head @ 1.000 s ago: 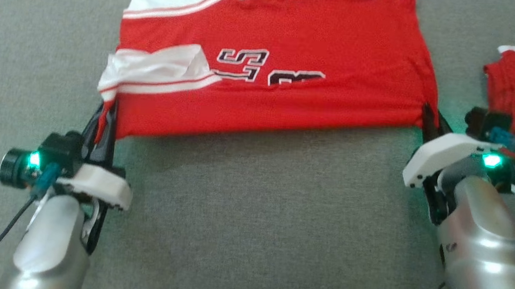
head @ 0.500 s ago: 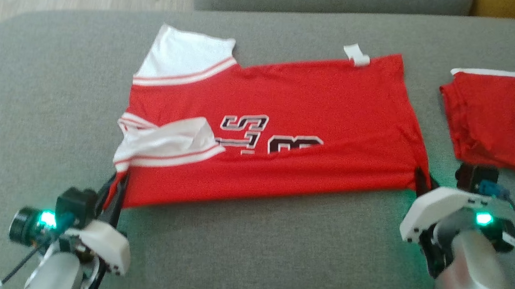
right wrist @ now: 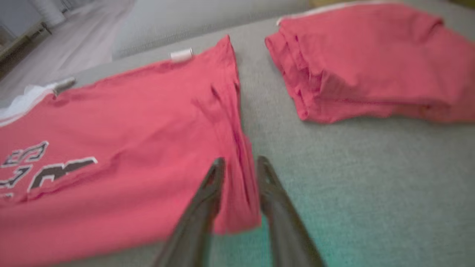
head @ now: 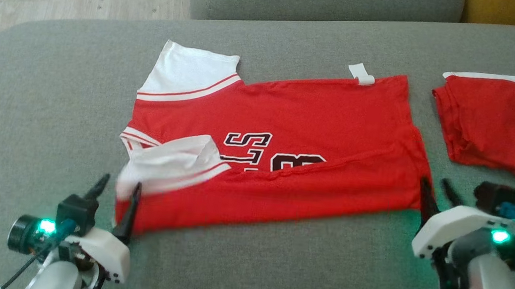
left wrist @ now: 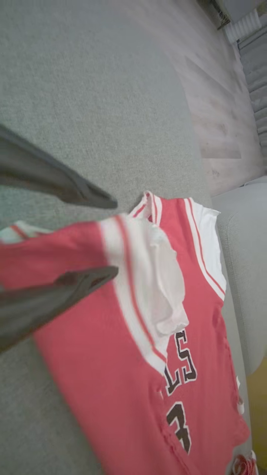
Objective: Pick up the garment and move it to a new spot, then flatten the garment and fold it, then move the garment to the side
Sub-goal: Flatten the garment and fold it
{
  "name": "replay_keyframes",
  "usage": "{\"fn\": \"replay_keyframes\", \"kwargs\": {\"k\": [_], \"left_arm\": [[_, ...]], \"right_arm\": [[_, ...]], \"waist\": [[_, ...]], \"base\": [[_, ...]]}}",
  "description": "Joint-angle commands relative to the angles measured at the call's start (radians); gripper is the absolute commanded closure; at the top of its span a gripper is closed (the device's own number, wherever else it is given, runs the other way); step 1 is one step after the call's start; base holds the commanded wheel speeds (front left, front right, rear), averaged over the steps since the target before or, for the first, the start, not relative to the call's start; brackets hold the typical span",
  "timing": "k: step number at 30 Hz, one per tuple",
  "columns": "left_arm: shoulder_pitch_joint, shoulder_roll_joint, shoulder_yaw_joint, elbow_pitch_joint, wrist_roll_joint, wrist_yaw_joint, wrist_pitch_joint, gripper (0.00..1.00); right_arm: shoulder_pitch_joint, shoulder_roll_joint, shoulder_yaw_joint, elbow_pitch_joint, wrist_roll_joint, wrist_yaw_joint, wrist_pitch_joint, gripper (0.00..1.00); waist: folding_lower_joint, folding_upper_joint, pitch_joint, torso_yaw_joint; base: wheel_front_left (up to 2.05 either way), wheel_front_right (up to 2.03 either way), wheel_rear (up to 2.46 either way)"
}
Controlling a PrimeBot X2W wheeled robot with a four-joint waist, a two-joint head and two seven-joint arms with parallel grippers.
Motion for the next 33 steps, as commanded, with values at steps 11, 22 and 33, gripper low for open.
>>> {"fn": "replay_keyframes", "kwargs": {"k": [11,22,33], "left_arm": [[-0.083,-0.018,0.133,-0.185,-0.065,0.086,-0.171,0.00],[-0.373,0.086,0.078,-0.209,-0.073,-0.043,-0.083,0.00],[-0.761,0.300,-0.210,0.042,-0.388,-0.062,0.285,0.00]], "right_arm": [[0.011,-0.005,0.117,-0.215,0.077,-0.001,-0.248,0.00],[-0.033,-0.005,0.207,-0.298,0.125,-0.001,-0.351,0.00],[-0.087,-0.005,0.278,-0.389,0.164,-0.001,-0.378,0.00]], "waist": [[0.0000,0.0000,0.049,-0.016],[0.0000,0.0000,0.242,-0.081],[0.0000,0.0000,0.426,-0.149]], "base": [[0.00,0.00,0.00],[0.00,0.00,0.00],[0.00,0.00,0.00]]}}
